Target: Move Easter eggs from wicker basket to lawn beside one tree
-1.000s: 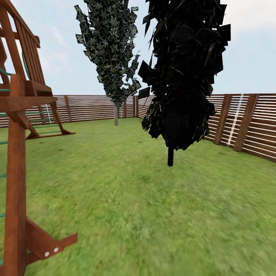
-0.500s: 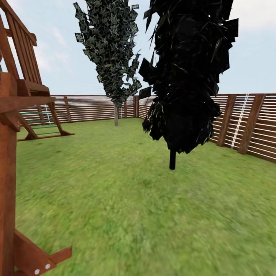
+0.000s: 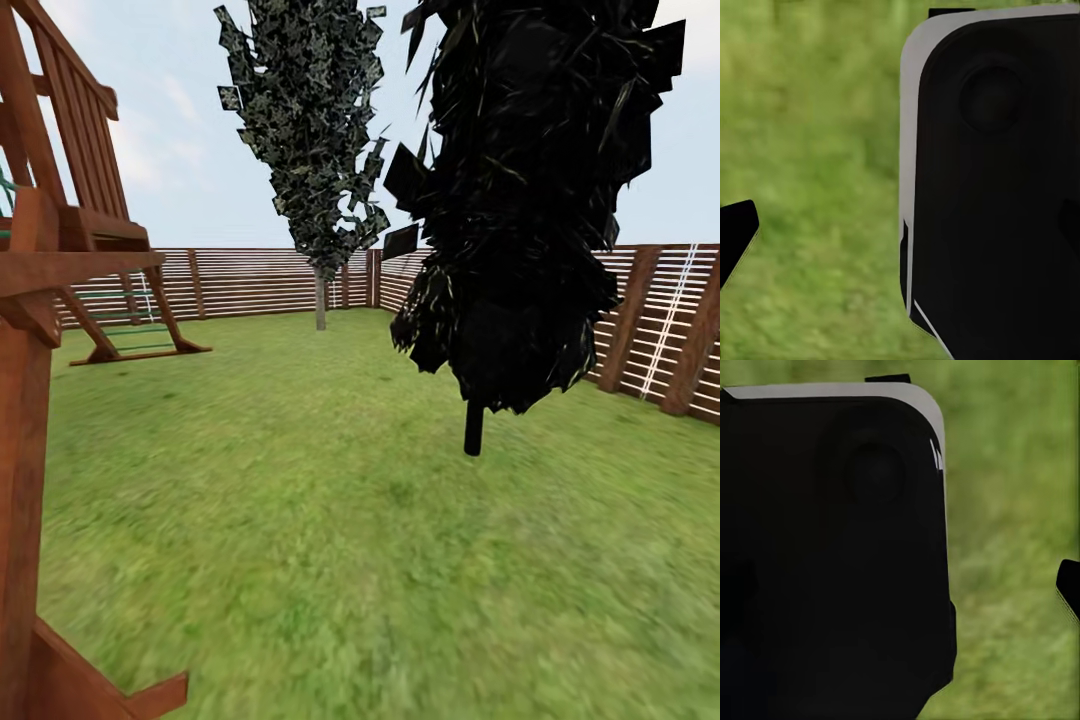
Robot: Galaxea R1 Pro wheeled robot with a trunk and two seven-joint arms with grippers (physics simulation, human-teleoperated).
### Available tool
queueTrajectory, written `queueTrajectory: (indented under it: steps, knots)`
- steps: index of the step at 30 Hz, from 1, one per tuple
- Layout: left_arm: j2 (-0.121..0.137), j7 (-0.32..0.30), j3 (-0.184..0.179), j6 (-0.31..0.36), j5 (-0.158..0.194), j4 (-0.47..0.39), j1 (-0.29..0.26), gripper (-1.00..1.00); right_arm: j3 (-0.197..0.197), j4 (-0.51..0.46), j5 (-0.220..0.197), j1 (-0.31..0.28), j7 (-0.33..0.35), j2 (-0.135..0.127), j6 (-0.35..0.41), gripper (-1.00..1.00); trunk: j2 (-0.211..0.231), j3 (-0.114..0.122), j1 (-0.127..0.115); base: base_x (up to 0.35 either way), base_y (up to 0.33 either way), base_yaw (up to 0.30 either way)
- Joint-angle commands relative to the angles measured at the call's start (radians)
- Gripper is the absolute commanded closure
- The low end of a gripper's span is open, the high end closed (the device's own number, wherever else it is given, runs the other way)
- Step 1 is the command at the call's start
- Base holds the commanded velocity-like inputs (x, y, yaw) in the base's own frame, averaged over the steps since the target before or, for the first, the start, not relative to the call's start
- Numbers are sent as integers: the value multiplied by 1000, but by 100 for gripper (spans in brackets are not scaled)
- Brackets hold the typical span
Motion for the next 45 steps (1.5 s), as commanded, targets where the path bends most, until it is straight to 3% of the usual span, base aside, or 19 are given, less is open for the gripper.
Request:
queueTrajectory:
  steps: [1, 45]
  knots:
    - [0, 1, 1, 0, 0, -2, 1, -100, 2, 3, -10, -2, 0, 0, -3, -100, 0, -1, 1, 328, 0, 2]
    - [0, 1, 1, 0, 0, -2, 1, -100, 2, 3, -10, -2, 0, 1, -3, -100, 0, -1, 1, 328, 0, 0]
